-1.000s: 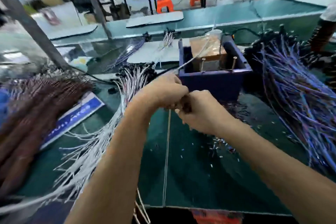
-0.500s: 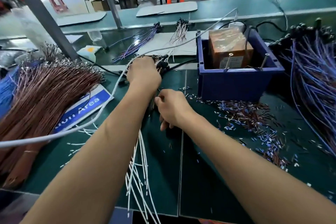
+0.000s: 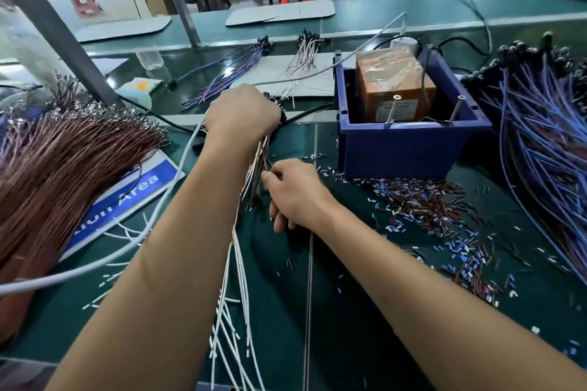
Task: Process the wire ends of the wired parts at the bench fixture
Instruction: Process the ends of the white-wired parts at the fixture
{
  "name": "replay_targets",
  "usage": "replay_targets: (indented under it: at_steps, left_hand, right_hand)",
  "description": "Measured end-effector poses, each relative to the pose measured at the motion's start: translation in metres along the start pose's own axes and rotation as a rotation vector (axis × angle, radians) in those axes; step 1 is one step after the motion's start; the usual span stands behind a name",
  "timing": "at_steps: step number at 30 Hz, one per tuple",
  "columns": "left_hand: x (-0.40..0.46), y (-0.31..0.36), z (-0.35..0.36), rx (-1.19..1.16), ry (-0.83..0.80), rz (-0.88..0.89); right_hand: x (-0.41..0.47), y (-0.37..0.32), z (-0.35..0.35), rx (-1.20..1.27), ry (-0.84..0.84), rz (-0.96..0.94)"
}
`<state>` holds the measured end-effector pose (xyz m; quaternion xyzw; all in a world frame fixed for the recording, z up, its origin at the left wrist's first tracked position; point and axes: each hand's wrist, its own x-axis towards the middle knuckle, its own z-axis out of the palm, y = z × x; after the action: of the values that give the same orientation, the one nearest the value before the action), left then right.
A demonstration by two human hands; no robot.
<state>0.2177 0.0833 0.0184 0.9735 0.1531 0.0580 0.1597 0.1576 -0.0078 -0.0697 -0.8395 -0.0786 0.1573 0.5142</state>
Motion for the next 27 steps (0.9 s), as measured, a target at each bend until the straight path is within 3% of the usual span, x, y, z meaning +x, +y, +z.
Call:
replay_targets:
  at_steps: [6, 10, 12, 19, 23, 27]
  left_hand:
    - [-0.009, -0.005, 0.003, -0.226, 0.030, -0.076]
    - [-0.022, -0.004, 0.009, -0.896, -0.252, -0.177]
    - [-0.029, -0.006, 0.012, -1.003, -0.310, -0.217]
    - [-0.044, -0.005, 0.012, -1.130, -0.315, -0.260]
    - [-0.060, 0.002, 0.012, -0.906, -0.425, -0.102]
    - [-0.067, 0.002, 0.006, -0.742, -0.548, -0.037]
  right_hand:
    - [-0.004, 0.009, -0.008, 0.126, -0.022, -0.074]
    - [-0.005, 0.008, -0.009, 0.360, 0.057, -0.091]
    - [-0.008, 0.007, -0.011, 0.523, 0.057, -0.087]
    - [-0.020, 0.012, -0.026, 0.729, -0.057, -0.060]
    - [-0.020, 0.014, -0.035, 0.767, 0.012, 0.050]
    - [-0.025, 0.019, -0.039, 0.726, -0.019, 0.011]
